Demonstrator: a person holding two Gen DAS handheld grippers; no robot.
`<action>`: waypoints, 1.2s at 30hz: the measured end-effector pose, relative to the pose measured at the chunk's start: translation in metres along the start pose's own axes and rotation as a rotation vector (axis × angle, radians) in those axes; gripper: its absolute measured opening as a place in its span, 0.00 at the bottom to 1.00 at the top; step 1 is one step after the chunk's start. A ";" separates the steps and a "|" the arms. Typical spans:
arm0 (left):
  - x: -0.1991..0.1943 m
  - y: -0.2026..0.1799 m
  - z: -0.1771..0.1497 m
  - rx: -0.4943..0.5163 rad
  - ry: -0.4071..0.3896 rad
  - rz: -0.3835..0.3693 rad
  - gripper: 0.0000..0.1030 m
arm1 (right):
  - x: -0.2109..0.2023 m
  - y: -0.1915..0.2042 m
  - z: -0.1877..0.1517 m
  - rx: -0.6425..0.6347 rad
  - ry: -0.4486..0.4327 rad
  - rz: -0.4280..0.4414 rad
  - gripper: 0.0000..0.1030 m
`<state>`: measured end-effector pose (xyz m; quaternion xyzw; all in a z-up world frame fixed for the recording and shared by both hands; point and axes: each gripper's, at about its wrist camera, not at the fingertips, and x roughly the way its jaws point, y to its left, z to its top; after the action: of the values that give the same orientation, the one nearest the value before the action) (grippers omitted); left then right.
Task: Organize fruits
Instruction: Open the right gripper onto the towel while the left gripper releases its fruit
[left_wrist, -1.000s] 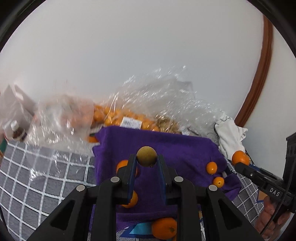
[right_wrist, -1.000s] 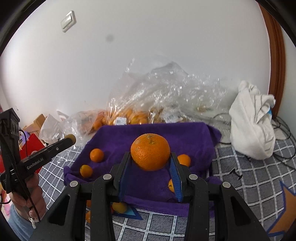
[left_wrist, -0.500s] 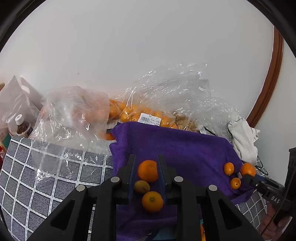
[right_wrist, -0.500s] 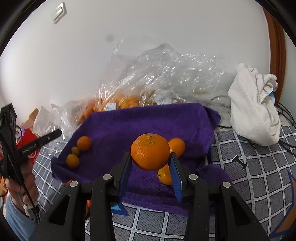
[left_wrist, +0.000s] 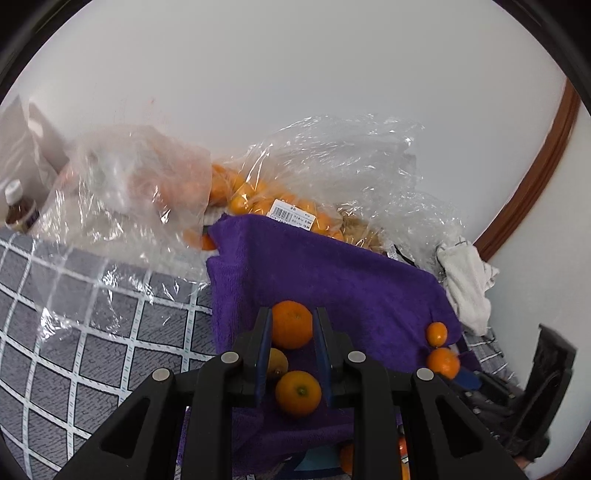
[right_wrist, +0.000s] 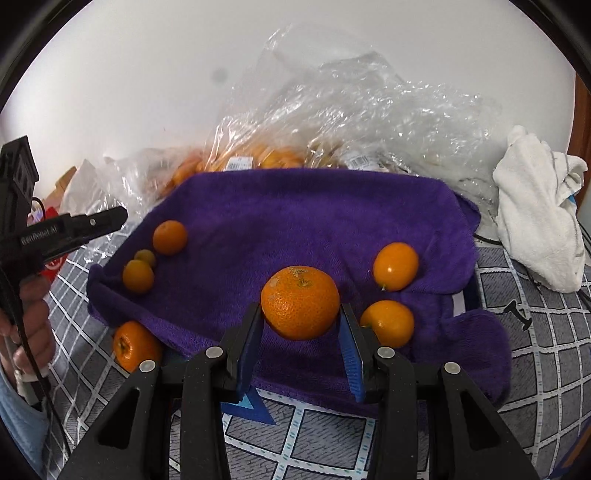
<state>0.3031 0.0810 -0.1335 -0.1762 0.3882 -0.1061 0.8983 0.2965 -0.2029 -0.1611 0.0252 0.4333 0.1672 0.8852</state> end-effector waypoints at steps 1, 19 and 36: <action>0.000 0.002 0.000 -0.006 0.002 0.000 0.21 | 0.001 0.000 -0.001 0.000 0.003 -0.004 0.40; -0.007 -0.004 -0.005 -0.009 -0.009 -0.018 0.20 | -0.032 -0.006 -0.001 0.035 -0.083 -0.019 0.47; -0.067 -0.045 -0.034 0.230 -0.054 0.104 0.25 | -0.039 0.041 -0.029 -0.005 0.049 0.064 0.34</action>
<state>0.2305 0.0541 -0.0929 -0.0544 0.3579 -0.0984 0.9270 0.2412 -0.1795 -0.1420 0.0330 0.4533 0.1970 0.8687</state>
